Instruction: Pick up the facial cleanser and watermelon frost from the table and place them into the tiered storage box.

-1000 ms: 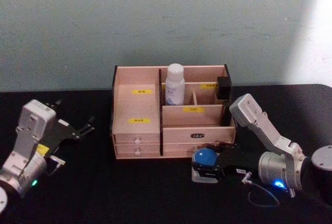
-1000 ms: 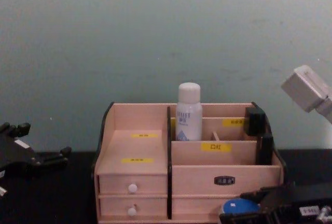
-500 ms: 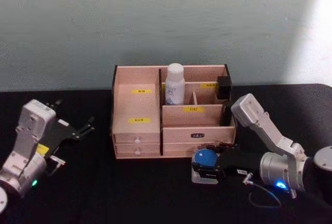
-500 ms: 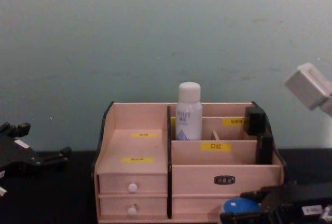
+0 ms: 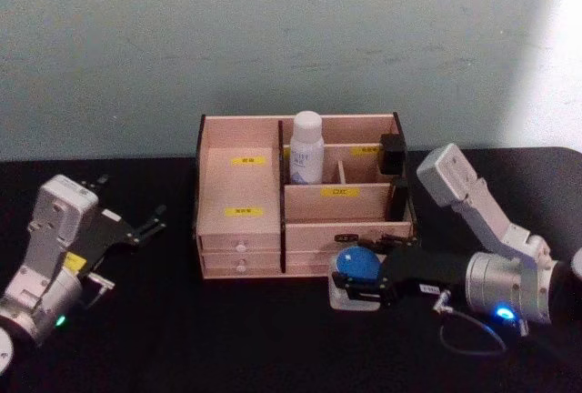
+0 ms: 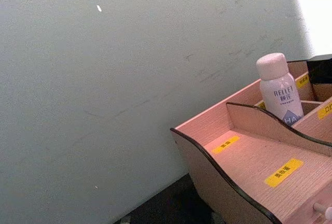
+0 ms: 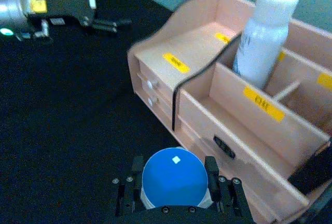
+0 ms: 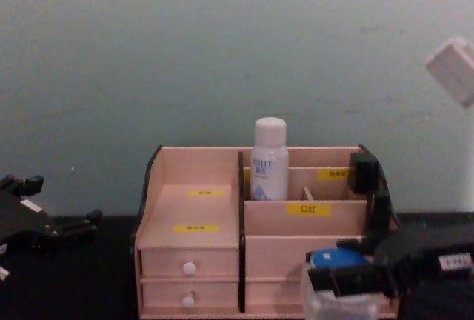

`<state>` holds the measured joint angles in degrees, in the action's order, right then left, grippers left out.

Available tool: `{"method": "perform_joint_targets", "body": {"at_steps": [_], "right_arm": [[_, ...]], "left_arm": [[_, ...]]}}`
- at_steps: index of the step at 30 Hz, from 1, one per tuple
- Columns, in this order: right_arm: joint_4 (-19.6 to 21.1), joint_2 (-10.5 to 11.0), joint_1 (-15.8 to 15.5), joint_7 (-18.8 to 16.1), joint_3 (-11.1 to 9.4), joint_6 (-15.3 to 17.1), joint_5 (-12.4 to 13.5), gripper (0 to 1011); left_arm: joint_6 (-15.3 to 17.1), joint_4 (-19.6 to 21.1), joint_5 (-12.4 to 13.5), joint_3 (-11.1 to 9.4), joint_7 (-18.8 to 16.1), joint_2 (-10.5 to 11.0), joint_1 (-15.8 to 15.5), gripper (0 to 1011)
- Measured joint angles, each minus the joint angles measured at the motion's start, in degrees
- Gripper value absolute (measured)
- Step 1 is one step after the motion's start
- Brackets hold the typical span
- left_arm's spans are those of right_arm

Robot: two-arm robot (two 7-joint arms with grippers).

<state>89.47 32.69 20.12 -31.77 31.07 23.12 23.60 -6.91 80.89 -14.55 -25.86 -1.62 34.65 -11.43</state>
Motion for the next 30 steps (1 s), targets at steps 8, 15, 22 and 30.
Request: {"method": "perform_joint_targets", "body": {"at_steps": [8,15,22,30], "right_arm": [[2.14,0.36,2.41,-0.50,0.26,0.33,1.49,718],[1.99,-0.66,5.33,-0.55,1.12,0.44,2.43,718],[-0.62,-2.55,9.31,-0.91,2.96,0.37,2.37,718],[-6.32,-6.50,14.83,-1.85,5.67,-0.47,1.55,718]], "left_arm": [[0.00,0.00,0.00,0.00,0.00,0.00,0.00,1001],[0.00,0.00,0.00,0.00,0.00,0.00,0.00,1001],[0.00,0.00,0.00,0.00,0.00,0.00,0.00,1002],[0.00,0.00,0.00,0.00,0.00,0.00,0.00,1001]]}}
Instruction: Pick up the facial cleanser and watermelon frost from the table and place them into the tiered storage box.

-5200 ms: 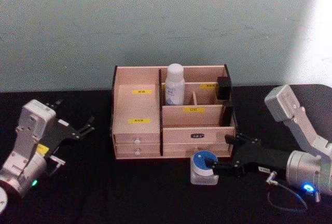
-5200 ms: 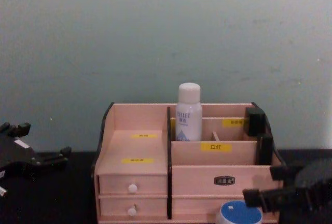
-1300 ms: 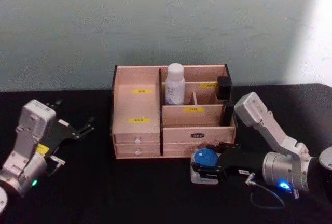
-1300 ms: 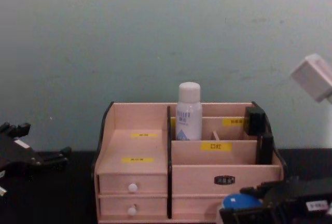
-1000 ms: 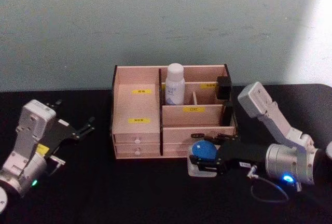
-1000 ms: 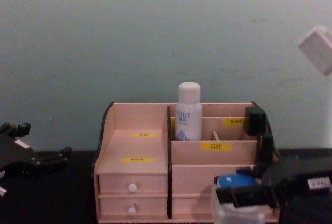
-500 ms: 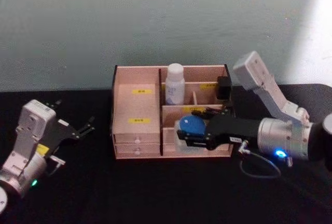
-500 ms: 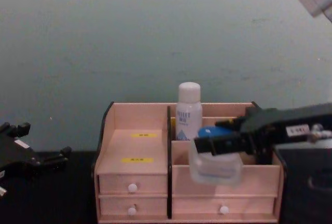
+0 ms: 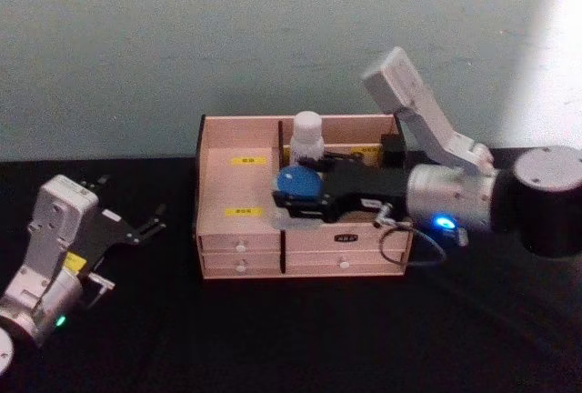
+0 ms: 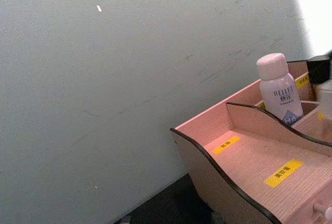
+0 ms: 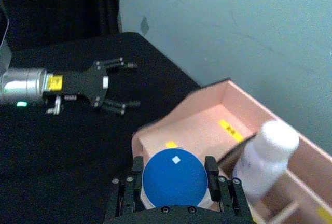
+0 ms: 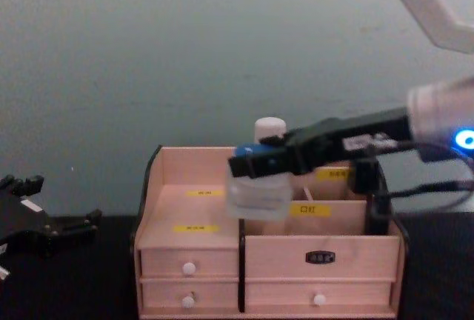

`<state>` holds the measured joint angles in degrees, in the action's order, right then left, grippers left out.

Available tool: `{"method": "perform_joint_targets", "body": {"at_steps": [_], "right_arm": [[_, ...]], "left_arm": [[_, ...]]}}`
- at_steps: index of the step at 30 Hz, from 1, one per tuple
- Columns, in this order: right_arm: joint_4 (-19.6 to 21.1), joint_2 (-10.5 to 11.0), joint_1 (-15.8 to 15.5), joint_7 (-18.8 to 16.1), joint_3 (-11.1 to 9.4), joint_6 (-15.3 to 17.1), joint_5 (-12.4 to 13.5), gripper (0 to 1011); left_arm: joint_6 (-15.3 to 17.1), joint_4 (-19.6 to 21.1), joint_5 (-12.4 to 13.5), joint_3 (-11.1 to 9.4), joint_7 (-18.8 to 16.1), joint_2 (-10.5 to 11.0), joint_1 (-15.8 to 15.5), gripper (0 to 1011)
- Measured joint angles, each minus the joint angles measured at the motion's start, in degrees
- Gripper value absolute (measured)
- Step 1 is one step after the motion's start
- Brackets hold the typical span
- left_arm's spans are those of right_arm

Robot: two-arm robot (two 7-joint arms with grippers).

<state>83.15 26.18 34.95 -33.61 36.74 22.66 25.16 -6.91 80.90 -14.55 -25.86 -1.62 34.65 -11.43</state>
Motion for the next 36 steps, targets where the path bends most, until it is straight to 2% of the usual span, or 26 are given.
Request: {"method": "perform_joint_targets", "body": {"at_steps": [5,12,15,21,22,25,29,36], "right_arm": [[-5.84,-3.85,4.16,-0.64,1.82,-1.09,-0.61,718],[-12.81,-8.34,8.14,-0.91,3.57,-2.32,-1.79,718],[-15.17,-9.88,9.43,-0.92,4.10,-2.77,-2.31,718],[-22.02,-14.26,12.52,-0.73,4.99,-4.09,-3.86,718],[-22.02,-14.26,12.52,-0.73,4.99,-4.09,-3.86,718],[-26.05,-16.68,14.19,-0.34,5.11,-4.82,-4.85,718],[-29.19,-18.52,15.38,0.01,5.14,-5.25,-5.73,718],[-31.75,-19.78,16.18,0.15,5.09,-5.18,-7.09,718]], "left_arm": [[0.00,0.00,0.00,0.00,0.00,0.00,0.00,1002],[0.00,0.00,0.00,0.00,0.00,0.00,0.00,1001],[0.00,0.00,0.00,0.00,0.00,0.00,0.00,1001],[0.00,0.00,0.00,0.00,0.00,0.00,0.00,1001],[0.00,0.00,0.00,0.00,0.00,0.00,0.00,1001],[0.00,0.00,0.00,0.00,0.00,0.00,0.00,1001],[0.00,0.00,0.00,0.00,0.00,0.00,0.00,1001],[0.00,0.00,0.00,0.00,0.00,0.00,0.00,1002]]}}
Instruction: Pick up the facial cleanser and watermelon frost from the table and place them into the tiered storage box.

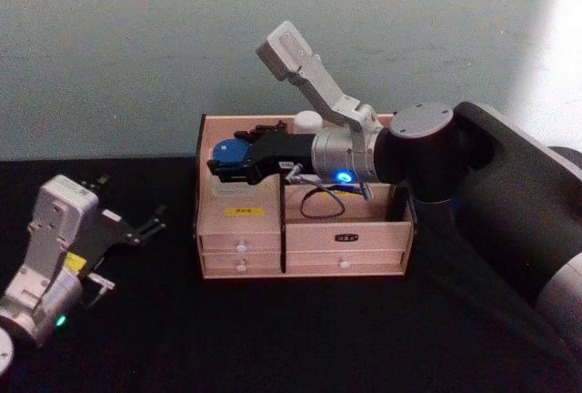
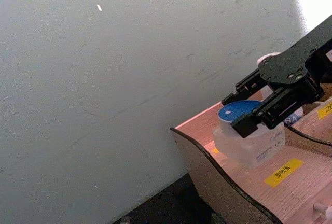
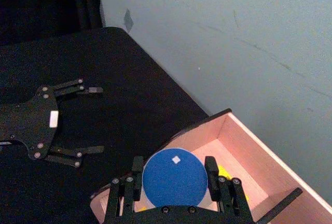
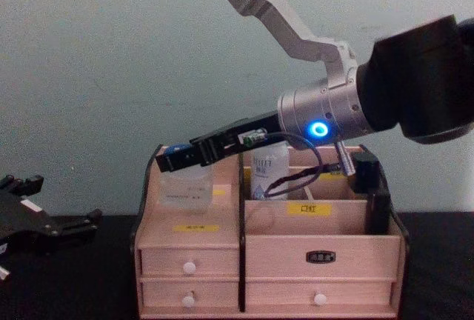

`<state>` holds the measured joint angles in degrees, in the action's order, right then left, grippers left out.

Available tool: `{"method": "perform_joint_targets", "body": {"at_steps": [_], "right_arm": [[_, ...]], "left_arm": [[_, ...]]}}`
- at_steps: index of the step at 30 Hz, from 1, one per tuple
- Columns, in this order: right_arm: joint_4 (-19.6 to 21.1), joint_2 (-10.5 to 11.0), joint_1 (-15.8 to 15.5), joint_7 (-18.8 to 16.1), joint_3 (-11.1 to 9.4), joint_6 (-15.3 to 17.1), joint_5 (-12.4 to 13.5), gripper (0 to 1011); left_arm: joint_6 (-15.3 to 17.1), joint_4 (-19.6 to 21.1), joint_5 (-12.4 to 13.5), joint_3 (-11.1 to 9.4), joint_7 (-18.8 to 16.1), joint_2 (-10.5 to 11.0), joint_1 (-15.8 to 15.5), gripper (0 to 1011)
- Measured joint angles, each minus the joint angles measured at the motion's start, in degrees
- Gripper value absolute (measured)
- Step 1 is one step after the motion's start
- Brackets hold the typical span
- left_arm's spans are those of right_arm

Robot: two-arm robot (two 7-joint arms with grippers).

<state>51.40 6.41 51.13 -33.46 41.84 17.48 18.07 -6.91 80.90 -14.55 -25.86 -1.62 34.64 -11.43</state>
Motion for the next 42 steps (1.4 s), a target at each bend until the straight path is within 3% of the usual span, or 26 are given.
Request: {"method": "perform_joint_targets", "body": {"at_steps": [25,42], "right_arm": [[-1.56,0.06,-0.84,-0.64,-2.31,0.64,-3.38,718],[-1.56,-0.07,-1.07,-0.86,-2.66,0.55,-3.91,718]], "left_arm": [[0.00,0.00,0.00,0.00,0.00,0.00,0.00,1001],[0.00,0.00,0.00,0.00,0.00,0.00,0.00,1001]]}}
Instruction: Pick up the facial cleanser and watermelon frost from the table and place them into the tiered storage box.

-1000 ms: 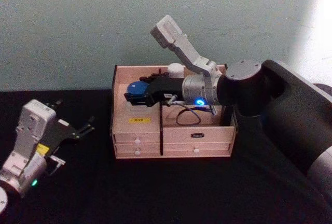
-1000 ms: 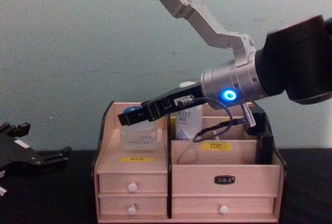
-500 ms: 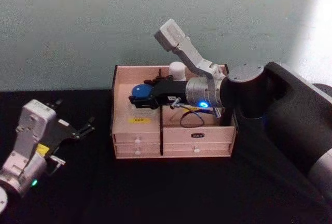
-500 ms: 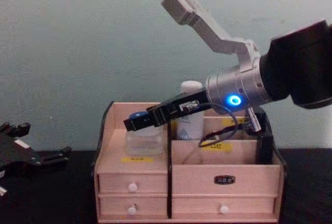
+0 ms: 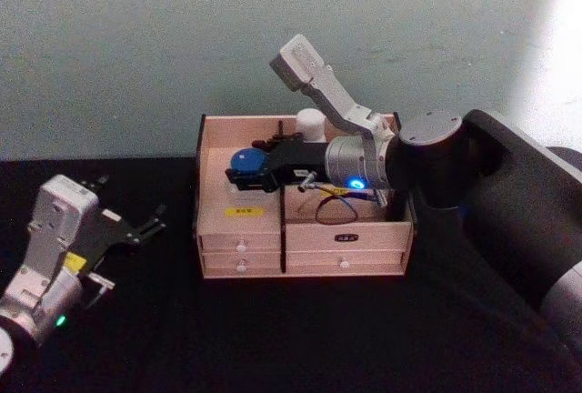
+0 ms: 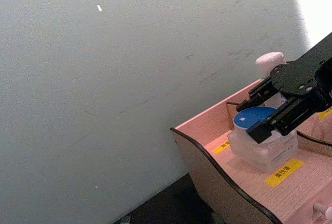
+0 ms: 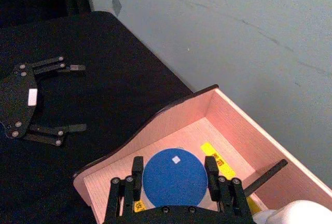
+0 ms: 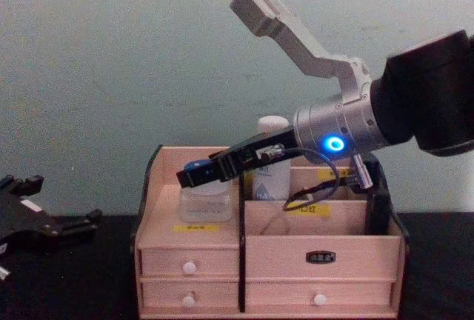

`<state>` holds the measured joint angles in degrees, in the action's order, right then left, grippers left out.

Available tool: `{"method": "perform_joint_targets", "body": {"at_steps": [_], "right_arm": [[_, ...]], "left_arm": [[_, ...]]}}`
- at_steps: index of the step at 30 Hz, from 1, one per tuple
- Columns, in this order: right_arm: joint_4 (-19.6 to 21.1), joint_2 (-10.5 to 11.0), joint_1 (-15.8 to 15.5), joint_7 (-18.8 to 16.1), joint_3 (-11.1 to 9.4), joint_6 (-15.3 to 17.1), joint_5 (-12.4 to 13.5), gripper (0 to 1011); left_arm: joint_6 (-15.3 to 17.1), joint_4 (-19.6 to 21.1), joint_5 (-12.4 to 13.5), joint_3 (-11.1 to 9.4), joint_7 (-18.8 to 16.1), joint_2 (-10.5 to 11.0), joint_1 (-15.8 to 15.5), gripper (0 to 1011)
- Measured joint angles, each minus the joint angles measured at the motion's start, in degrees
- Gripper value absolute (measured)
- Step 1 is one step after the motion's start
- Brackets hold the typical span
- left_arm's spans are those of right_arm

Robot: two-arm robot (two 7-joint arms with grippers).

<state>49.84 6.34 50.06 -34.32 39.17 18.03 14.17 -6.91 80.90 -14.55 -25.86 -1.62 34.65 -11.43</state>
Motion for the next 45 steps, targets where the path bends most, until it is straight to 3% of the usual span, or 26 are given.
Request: {"method": "perform_joint_targets", "body": {"at_steps": [3,13,30,37,45], "right_arm": [[0.01,0.01,0.00,0.00,0.01,0.00,0.03,728],[0.06,0.05,0.04,0.01,0.05,0.01,0.13,1002],[0.90,0.15,-0.15,-0.08,-0.27,0.30,0.33,1002],[5.29,1.08,-1.34,-0.09,-1.58,1.50,1.21,1002],[13.53,4.01,-3.60,0.97,-3.80,3.28,3.32,1002]], "left_arm": [[0.00,0.00,0.00,0.00,0.01,0.00,0.00,1002],[0.00,0.00,0.00,0.00,0.00,0.00,0.00,1001],[0.00,0.00,0.00,0.00,0.00,0.00,0.00,1001],[0.00,0.00,0.00,0.00,0.00,0.00,0.00,1001],[0.00,0.00,0.00,0.00,0.00,0.00,0.00,1001]]}}
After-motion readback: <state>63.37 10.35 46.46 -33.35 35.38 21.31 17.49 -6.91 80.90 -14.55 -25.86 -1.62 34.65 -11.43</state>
